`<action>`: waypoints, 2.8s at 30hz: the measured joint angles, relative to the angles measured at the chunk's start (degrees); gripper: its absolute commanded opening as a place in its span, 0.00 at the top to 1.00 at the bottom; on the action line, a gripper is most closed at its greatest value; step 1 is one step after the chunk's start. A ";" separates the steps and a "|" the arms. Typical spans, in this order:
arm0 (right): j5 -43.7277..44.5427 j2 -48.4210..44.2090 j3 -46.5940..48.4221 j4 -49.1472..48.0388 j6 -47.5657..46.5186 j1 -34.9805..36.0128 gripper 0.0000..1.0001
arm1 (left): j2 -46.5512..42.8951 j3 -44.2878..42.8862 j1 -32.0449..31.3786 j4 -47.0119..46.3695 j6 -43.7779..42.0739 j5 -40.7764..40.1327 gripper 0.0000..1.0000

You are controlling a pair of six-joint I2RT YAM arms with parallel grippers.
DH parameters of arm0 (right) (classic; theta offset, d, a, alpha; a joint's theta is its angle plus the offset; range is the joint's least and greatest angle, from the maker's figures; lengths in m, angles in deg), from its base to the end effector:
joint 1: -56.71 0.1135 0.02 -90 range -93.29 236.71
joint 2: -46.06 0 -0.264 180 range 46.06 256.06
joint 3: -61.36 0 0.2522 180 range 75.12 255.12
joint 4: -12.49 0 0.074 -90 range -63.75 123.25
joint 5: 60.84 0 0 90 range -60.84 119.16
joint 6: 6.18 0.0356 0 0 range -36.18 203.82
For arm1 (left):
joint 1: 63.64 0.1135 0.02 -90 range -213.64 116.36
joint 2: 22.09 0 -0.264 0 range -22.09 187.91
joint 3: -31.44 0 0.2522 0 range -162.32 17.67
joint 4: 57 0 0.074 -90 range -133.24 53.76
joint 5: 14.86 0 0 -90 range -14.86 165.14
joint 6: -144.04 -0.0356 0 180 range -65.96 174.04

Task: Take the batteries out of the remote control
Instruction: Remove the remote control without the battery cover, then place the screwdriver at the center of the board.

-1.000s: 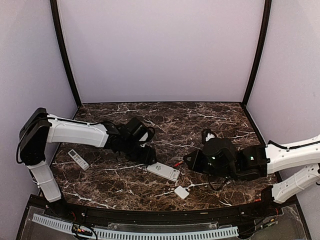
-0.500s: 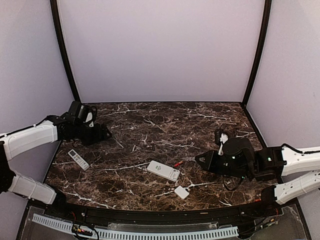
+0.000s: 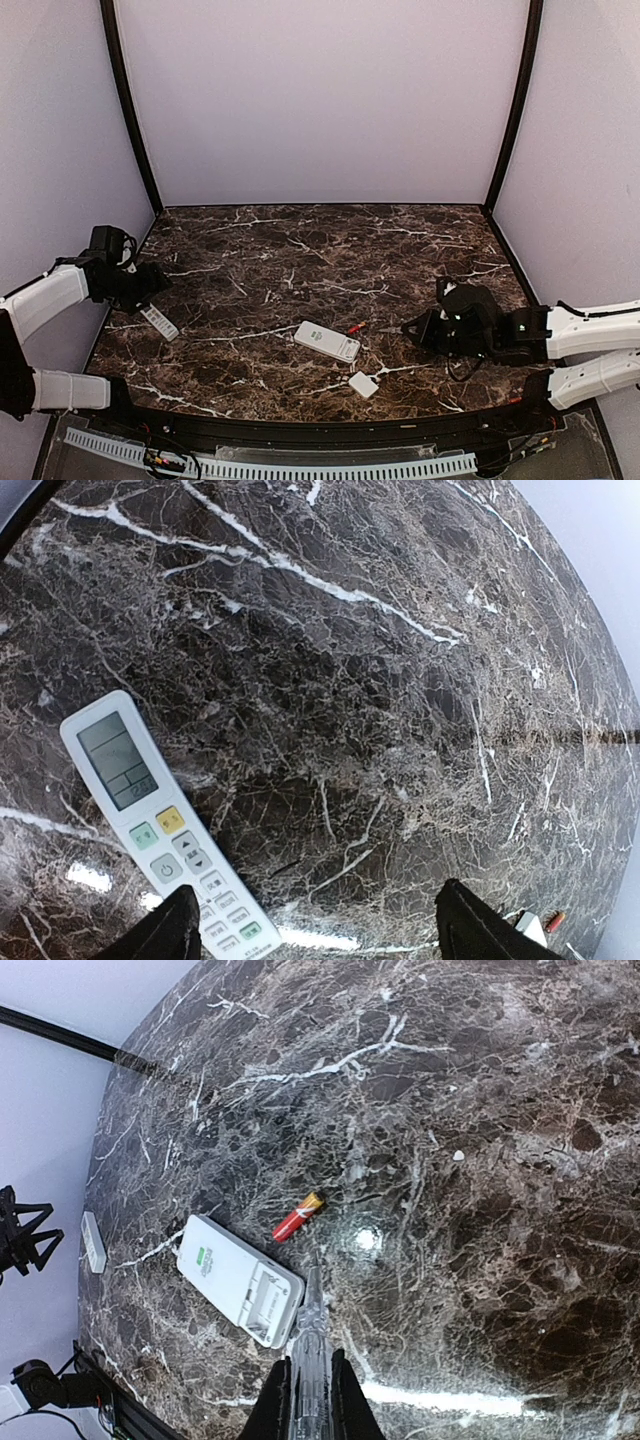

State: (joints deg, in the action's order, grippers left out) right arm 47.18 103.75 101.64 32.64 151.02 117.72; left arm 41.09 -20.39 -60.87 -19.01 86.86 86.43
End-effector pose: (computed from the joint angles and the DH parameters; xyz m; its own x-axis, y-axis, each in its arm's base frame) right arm 0.1090 0.1740 0.1954 -0.7717 0.4160 -0.4810 -0.0039 0.7533 0.6577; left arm 0.2192 0.0036 0.2168 -0.6801 -0.5650 -0.4671 -0.3434 0.8085 -0.4780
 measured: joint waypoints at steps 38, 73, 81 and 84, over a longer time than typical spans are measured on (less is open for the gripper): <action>-3.08 11.34 -0.28 -1.07 5.60 -1.81 0.24 | -6.43 3.76 0.85 -0.79 2.25 3.08 0.20; -1.70 -1.38 12.81 20.41 -24.81 0.31 0.06 | -12.02 2.38 0.85 2.25 1.46 2.36 0.20; -11.96 -10.82 3.41 2.80 -19.76 -2.84 0.02 | -9.14 2.40 1.29 2.51 2.75 -1.70 0.16; -13.75 -11.30 3.26 1.73 -18.80 -3.74 0.02 | -6.08 2.43 2.84 1.64 2.89 -1.92 0.15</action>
State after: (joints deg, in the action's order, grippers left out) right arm 33.44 92.45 104.90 34.37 132.22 113.99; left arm 35.01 -17.96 -58.03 -17.37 89.75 84.50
